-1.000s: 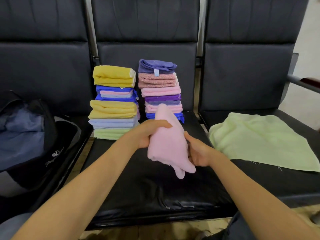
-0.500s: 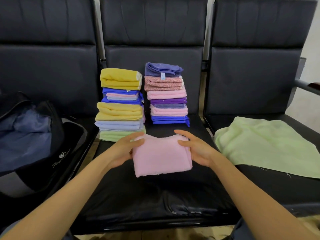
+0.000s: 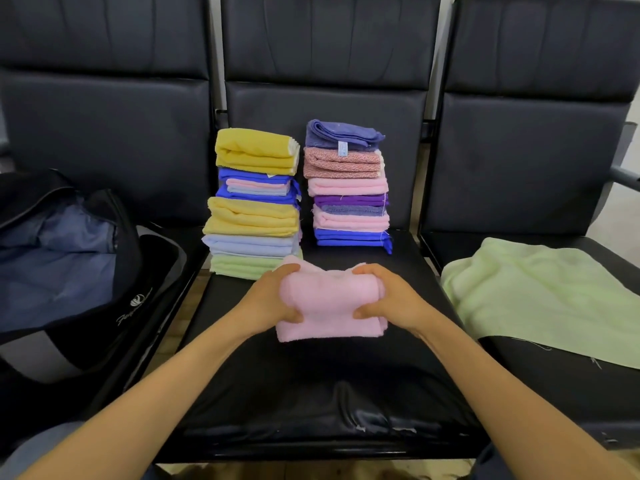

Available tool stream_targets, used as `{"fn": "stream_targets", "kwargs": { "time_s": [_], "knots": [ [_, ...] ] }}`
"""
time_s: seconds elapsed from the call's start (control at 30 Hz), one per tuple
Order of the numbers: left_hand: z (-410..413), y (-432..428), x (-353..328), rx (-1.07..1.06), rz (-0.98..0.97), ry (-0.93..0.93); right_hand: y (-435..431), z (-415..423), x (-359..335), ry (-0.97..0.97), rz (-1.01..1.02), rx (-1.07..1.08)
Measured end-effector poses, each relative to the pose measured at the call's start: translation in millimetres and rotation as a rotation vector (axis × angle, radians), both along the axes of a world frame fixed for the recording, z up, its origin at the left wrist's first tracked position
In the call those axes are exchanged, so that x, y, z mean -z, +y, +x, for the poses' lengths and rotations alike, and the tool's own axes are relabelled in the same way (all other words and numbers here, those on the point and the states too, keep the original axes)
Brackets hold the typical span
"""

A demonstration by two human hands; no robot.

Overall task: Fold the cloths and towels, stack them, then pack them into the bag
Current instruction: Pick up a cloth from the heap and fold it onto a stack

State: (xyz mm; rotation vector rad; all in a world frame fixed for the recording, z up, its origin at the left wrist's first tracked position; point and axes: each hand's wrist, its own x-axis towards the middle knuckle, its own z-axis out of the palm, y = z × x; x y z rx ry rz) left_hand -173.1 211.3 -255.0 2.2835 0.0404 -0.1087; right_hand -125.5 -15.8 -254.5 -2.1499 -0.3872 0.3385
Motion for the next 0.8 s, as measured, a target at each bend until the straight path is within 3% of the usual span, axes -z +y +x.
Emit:
{"fn": "stream_targets", "kwargs": {
  "time_s": [0.1,0.17,0.3,0.33,0.43,0.53,0.63,0.8],
  "knots": [
    [7.8,-5.2,4.2,-0.051,0.134,-0.057,4.2,-3.5,0.1,-0.164,-0.096,0.029],
    [7.1,-8.4,1.1,-0.128,0.328,-0.062,8.1,-4.7,-1.4,-0.265,-0.125,0.061],
    [2.4,5.1,4.9,-0.156,0.179,-0.275,20.7,-0.9,-6.7,-0.389,-0.315,0.140],
    [-1.0,6.8,2.2,-0.151,0.229,-0.295,22.5,0.2,-7.0,-0.401,-0.351,0.155],
    [0.7,10.4,0.2,-0.158,0.329,-0.258,20.4,0.3,-7.2,-0.389,-0.223,0.167],
    [1.9,18.7,-11.4,-0.097,0.100,-0.177,11.5,0.4,-12.1,-0.268,0.033,0.161],
    [-0.9,23.8,-17.2,-0.133,-0.324,-0.108,8.0,1.3,-11.3,0.025,0.382,0.109],
    [3.2,18.1,-12.9,-0.207,-0.709,0.003,12.2,13.8,1.9,0.247,0.587,0.178]
  ]
}}
